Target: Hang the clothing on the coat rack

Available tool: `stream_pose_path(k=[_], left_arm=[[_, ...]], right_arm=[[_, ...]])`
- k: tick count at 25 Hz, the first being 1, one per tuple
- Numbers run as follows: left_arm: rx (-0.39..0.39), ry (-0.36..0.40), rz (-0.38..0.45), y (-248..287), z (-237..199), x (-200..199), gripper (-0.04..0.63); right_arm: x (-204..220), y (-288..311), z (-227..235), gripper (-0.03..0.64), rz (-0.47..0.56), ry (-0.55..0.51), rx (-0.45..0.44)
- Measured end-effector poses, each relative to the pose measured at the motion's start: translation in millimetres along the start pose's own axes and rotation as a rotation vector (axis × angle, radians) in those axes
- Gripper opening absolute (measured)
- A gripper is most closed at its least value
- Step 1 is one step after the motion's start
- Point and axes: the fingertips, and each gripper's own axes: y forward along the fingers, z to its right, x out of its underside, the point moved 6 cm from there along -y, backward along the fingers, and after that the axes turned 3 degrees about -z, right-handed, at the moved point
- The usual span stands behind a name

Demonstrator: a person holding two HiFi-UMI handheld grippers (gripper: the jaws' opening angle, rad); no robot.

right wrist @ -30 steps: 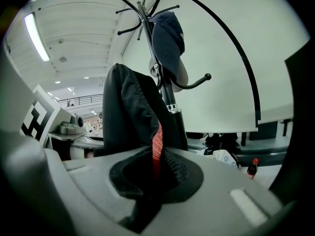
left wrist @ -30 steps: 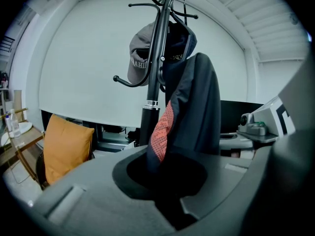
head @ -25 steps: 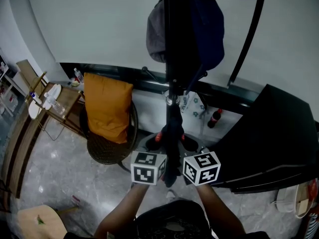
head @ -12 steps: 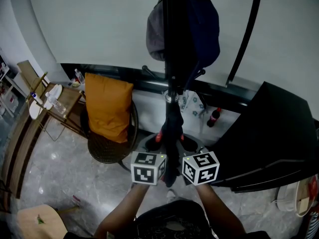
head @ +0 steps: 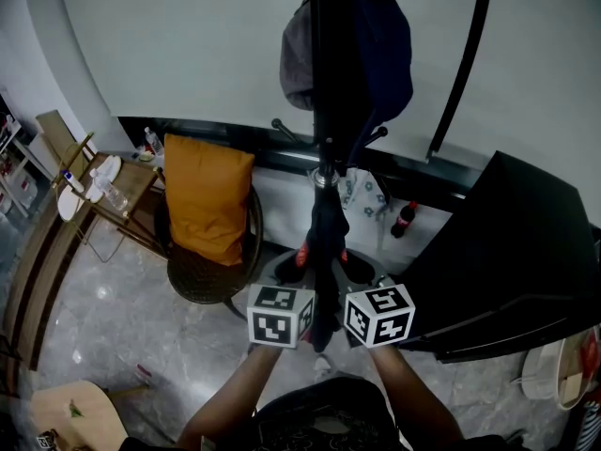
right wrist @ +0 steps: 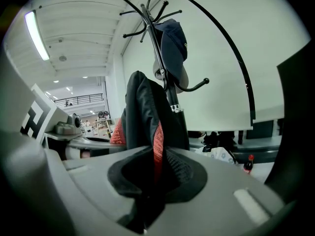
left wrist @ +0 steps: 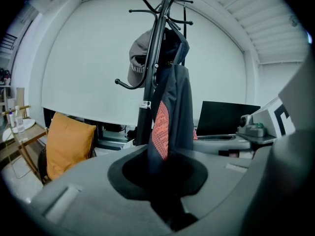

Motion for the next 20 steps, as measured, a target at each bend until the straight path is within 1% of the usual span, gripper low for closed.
stream_pose_path(k=[14,20], left_arm=[[-0.024,0.003,0.025,-17.4,2.3,2.5,0.078],[-0.029,-0.009,0.031,-26.5,3.8,4.1,0.08]], right_arm=[[0.9,-14.2,-8.2,0.066,0.021,0.004,0.017],[1.2,-21.7,-12.2,0.067,0.027,0.001,0.027]])
